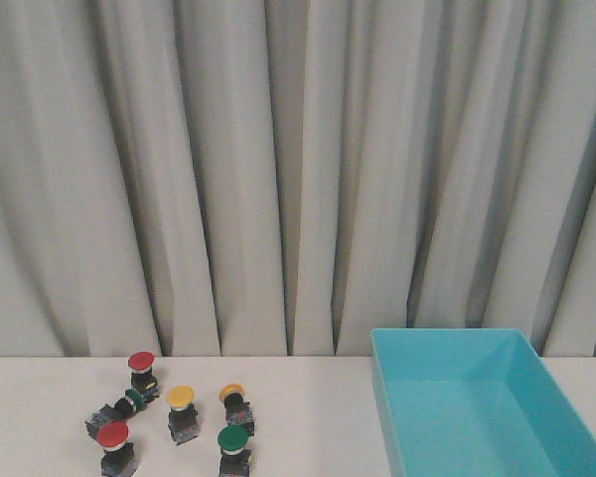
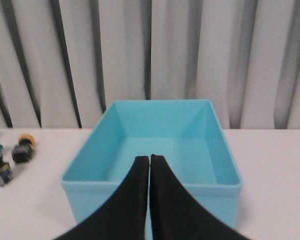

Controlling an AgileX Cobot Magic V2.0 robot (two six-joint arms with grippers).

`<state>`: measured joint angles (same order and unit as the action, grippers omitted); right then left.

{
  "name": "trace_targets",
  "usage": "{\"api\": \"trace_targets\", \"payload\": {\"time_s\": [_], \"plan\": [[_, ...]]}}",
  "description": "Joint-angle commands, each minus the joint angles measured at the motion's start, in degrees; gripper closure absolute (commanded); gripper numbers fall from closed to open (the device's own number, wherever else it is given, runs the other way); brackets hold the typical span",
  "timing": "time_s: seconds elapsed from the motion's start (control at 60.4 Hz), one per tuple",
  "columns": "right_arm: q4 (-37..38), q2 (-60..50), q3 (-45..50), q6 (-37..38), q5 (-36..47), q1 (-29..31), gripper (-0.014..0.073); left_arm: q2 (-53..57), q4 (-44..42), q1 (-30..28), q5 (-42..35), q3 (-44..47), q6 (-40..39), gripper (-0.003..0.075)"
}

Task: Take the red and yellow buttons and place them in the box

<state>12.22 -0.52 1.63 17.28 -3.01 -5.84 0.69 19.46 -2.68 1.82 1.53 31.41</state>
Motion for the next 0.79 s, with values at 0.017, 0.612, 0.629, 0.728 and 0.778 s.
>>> {"api": "trace_targets", "payload": {"time_s": [0.017, 0.612, 0.629, 0.728, 0.778], "plan": [[-6.5, -1.0, 0.7, 5.9, 13.8, 0.0, 0.0598, 0.8, 5.5, 0.1, -5.2, 0.2, -5.4, 0.0726], [-4.4, 2.7, -19.2, 10.5, 11.5, 0.0, 0.0598, 0.8, 22.9, 0.1, -13.3, -0.3, -31.8, 0.0726], [-3.9, 3.5, -20.6, 10.5, 10.1, 0.0, 0.0598, 0.8, 22.9, 0.1, -12.2, -0.6, -31.7, 0.0726], [-1.1, 8.5, -27.0, 10.3, 3.9, 0.0, 0.0598, 0.7, 20.1, 0.1, -1.8, -6.0, -29.6, 0.0726], [-0.9, 11.1, -29.8, 10.3, 2.0, 0.0, 0.0598, 0.6, 17.4, 0.1, 3.0, -9.3, -26.4, 0.0725]]}}
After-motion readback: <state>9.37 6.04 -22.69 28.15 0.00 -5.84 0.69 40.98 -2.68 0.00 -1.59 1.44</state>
